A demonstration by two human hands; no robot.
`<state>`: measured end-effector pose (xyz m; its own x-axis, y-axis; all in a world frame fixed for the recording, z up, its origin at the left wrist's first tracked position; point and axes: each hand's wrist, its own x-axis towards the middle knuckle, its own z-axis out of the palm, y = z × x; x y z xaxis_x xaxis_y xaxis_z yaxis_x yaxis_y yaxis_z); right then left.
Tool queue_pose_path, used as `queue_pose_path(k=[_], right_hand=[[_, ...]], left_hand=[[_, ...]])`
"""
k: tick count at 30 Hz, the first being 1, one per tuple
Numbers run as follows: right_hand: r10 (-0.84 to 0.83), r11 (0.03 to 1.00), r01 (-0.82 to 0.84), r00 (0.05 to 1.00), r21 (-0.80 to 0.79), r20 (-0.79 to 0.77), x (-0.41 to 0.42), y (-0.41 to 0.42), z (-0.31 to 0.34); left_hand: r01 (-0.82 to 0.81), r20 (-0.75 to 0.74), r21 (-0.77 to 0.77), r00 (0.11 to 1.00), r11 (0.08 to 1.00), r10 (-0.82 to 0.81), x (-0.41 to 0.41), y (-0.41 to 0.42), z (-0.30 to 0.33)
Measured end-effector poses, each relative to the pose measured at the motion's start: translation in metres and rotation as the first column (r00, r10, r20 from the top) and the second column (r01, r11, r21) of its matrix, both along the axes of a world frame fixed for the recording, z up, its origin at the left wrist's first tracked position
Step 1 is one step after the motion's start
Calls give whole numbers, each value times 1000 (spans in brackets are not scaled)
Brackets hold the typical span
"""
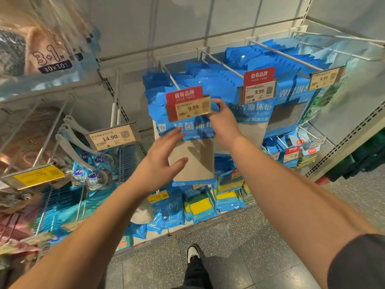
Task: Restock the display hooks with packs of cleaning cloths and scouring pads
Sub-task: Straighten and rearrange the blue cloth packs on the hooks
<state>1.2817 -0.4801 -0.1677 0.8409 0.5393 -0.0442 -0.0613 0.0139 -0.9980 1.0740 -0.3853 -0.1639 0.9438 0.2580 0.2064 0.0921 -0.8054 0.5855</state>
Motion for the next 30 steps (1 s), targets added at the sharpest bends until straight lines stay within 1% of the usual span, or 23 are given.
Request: queue_pose_path(k=[1, 3, 5, 6, 8, 10, 12, 14, 15, 17, 19, 21, 23, 26, 27, 28, 30], right_hand=[[-28, 999, 29, 999, -26, 44, -1, -1, -3], [-93, 995, 98, 990, -37, 110, -10, -8, -13], [-145, 989, 147, 985, -19, 97, -24, -18, -38], [-142, 989, 145, 987, -30, 72, -32, -22, -54], [-119, 980, 123, 992, -155, 31, -49, -28, -86], [-131, 950, 135, 991, -280, 33, -59, -26, -111], [-146, 930, 146, 989, -338, 27, -58, -18, -122], [-138, 915, 123, 990, -385, -12, -50, -8, -123], [-136, 908, 115, 991, -403, -22, -45, -3, -124], [-126, 900, 103, 992, -424, -27, -39, 4, -126], [-122, 902, 96, 992, -421, -35, -38, 7, -129], [-123, 909, 93, 991, -406, -50, -38, 11, -133], [-119, 912, 86, 991, -400, -58, -36, 18, -131], [-122, 915, 80, 989, -395, -83, -28, 32, -124], [-128, 918, 86, 988, -388, -83, -25, 37, -121], [-131, 918, 93, 989, -385, -75, -21, 40, -118], [-131, 909, 100, 990, -406, -49, -13, 45, -113]], left_hand=[[-29, -67, 12, 997, 1000, 30, 0, 3, -16], [-183, -143, 0, 973, 983, 181, 3, 13, -43], [-383, -189, -70, 912, 921, 365, 11, 28, -59], [-442, -214, -94, 884, 892, 415, 16, 37, -64], [-476, -287, -122, 857, 871, 429, 27, 49, -75], [-484, -312, -188, 855, 855, 415, 36, 55, -86], [-486, -278, -294, 867, 823, 413, 42, 55, -95], [-465, -170, -378, 885, 801, 434, 47, 59, -102], [-437, -105, -401, 895, 805, 434, 49, 64, -103], [-355, -43, -434, 926, 828, 375, 53, 83, -102], [-278, -66, -497, 957, 822, 283, 59, 101, -97], [-232, -126, -568, 973, 790, 196, 65, 114, -97], [-249, -179, -575, 968, 779, 178, 70, 126, -105], [-305, -199, -551, 952, 776, 233, 75, 136, -118], [-325, -201, -535, 945, 780, 256, 76, 129, -114], [-310, -188, -543, 951, 780, 246, 76, 118, -109], [-196, -134, -544, 980, 816, 146, 77, 91, -98]])
